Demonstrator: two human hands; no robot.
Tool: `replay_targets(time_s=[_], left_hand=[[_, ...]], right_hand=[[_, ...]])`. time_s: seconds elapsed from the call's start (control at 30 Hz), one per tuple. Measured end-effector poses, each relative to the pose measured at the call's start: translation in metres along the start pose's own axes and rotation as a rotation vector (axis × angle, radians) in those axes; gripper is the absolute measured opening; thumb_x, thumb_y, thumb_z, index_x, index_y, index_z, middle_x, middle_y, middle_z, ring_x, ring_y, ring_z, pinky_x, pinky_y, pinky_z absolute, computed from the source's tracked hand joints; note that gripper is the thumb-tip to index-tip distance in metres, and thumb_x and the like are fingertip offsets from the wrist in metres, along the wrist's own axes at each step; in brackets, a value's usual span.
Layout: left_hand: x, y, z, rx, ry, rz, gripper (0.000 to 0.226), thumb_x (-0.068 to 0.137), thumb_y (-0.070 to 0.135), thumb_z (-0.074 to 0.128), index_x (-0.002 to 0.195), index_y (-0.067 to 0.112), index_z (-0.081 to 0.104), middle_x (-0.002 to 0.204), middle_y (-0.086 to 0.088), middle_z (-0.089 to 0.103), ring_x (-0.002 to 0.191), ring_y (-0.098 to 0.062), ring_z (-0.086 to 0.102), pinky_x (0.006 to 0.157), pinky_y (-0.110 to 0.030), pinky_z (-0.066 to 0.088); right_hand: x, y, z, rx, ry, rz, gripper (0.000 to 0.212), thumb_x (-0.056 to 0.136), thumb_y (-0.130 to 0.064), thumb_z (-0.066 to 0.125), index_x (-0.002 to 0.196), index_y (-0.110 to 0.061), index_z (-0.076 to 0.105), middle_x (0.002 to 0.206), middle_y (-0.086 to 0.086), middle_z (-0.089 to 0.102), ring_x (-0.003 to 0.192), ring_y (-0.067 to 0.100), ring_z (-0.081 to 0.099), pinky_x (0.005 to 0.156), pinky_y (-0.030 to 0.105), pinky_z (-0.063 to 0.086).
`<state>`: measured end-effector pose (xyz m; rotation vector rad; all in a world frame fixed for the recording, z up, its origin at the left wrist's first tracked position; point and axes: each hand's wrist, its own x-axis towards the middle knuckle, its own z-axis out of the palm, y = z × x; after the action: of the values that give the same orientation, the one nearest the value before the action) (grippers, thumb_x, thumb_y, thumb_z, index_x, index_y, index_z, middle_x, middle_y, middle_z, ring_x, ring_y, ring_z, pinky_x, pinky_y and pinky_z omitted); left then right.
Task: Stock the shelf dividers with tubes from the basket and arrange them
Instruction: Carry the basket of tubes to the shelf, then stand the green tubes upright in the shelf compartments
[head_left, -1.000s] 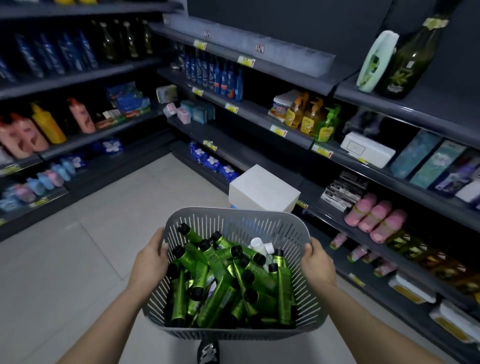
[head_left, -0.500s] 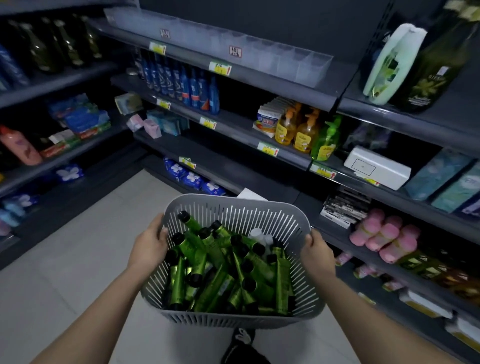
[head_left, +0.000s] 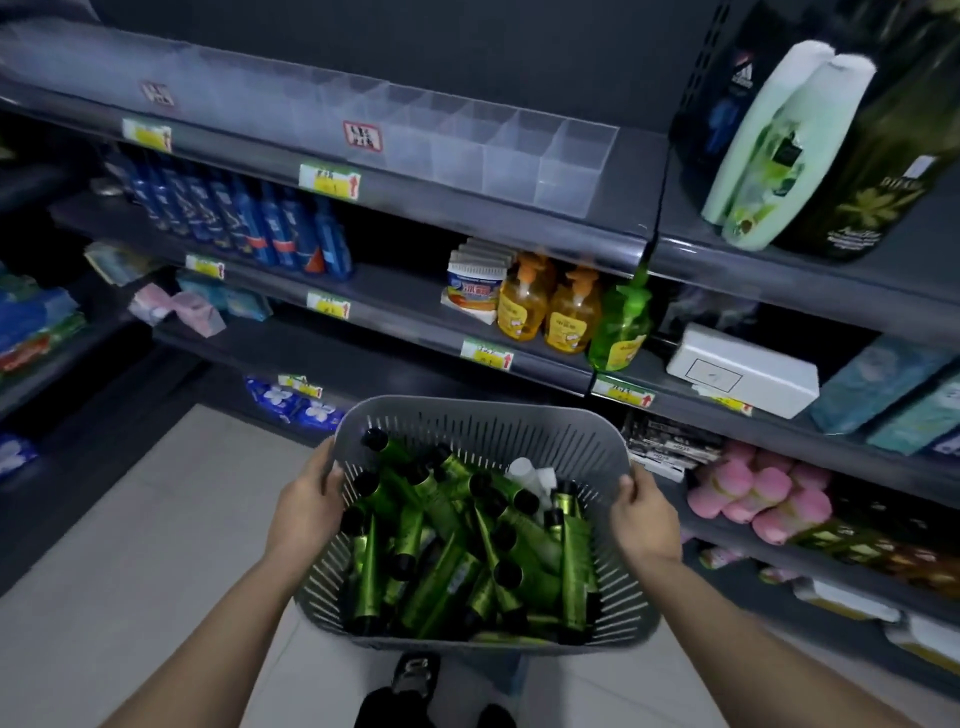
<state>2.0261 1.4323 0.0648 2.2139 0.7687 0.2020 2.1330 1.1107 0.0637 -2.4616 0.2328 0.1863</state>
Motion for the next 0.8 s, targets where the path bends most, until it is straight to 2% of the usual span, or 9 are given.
replay_targets(time_s=[0.07,0.13,0.27,0.37,0.47,0.6,0.67,0.73,0.8], left_hand=[[0.024,0.004,0.008,0.021,-0.044,0.027,0.043,0.099,0.015,0.042,0.140,0.026,0.043,0.111,-0.021,0.065,0.098,-0.037,0.060,0.072,-0.031,0.035],[0.045,0.007,0.016,0.018,-0.086,0.049,0.045,0.099,0.014,0.043,0.141,0.027,0.042,0.117,-0.020,0.063,0.103,-0.036,0.059,0.075,-0.030,0.035],[0.084,0.016,0.031,0.011,-0.212,0.065,0.045,0.100,0.015,0.041,0.145,0.024,0.038,0.127,-0.018,0.059,0.109,-0.033,0.056,0.076,-0.028,0.033],[0.107,0.019,0.042,-0.020,-0.308,0.093,0.042,0.101,0.015,0.039,0.142,0.022,0.041,0.128,-0.013,0.058,0.111,-0.030,0.055,0.077,-0.027,0.033],[0.126,0.012,0.056,-0.031,-0.362,0.092,0.043,0.100,0.020,0.040,0.142,0.031,0.038,0.131,-0.006,0.057,0.113,-0.027,0.055,0.083,-0.030,0.040],[0.140,0.012,0.069,0.000,-0.383,0.082,0.048,0.100,0.019,0.040,0.145,0.032,0.033,0.137,-0.006,0.053,0.117,-0.031,0.054,0.089,-0.037,0.042],[0.144,0.014,0.074,-0.018,-0.362,0.091,0.049,0.100,0.016,0.041,0.146,0.028,0.033,0.137,-0.009,0.053,0.118,-0.031,0.054,0.092,-0.038,0.042],[0.149,0.012,0.077,-0.013,-0.344,0.102,0.048,0.099,0.017,0.041,0.146,0.028,0.033,0.132,-0.010,0.057,0.111,-0.032,0.057,0.087,-0.038,0.044],[0.153,0.011,0.082,0.016,-0.325,0.111,0.048,0.100,0.018,0.040,0.146,0.029,0.032,0.123,-0.014,0.062,0.101,-0.033,0.061,0.077,-0.035,0.044]], right_hand=[[0.010,0.003,0.007,0.008,0.034,0.038,0.040,0.102,-0.028,0.031,0.139,-0.016,0.042,0.118,0.023,0.062,0.107,0.043,0.057,0.076,0.039,0.041],[0.016,0.005,0.013,0.012,0.067,0.085,0.039,0.102,-0.027,0.032,0.137,-0.014,0.043,0.115,0.023,0.063,0.103,0.043,0.058,0.073,0.038,0.040],[0.023,0.004,0.025,0.033,0.141,0.206,0.039,0.102,-0.026,0.034,0.137,-0.014,0.044,0.115,0.024,0.063,0.103,0.045,0.058,0.079,0.041,0.044],[0.027,0.003,0.033,0.038,0.173,0.271,0.036,0.102,-0.025,0.035,0.134,-0.013,0.046,0.114,0.027,0.062,0.102,0.047,0.057,0.077,0.040,0.043],[0.028,0.004,0.041,0.045,0.209,0.286,0.035,0.102,-0.023,0.033,0.128,-0.006,0.048,0.111,0.029,0.063,0.098,0.048,0.058,0.077,0.044,0.045],[0.036,0.007,0.052,0.064,0.216,0.339,0.041,0.102,-0.028,0.032,0.138,-0.011,0.043,0.125,0.025,0.059,0.109,0.047,0.056,0.085,0.045,0.045],[0.041,0.008,0.055,0.059,0.233,0.355,0.041,0.102,-0.029,0.033,0.138,-0.011,0.044,0.123,0.025,0.060,0.108,0.046,0.056,0.085,0.045,0.045],[0.041,0.008,0.056,0.034,0.242,0.376,0.038,0.102,-0.029,0.035,0.134,-0.013,0.045,0.116,0.025,0.062,0.103,0.046,0.058,0.082,0.044,0.045],[0.040,0.007,0.059,0.002,0.235,0.393,0.037,0.101,-0.029,0.036,0.134,-0.015,0.043,0.112,0.025,0.063,0.100,0.044,0.059,0.078,0.042,0.044]])
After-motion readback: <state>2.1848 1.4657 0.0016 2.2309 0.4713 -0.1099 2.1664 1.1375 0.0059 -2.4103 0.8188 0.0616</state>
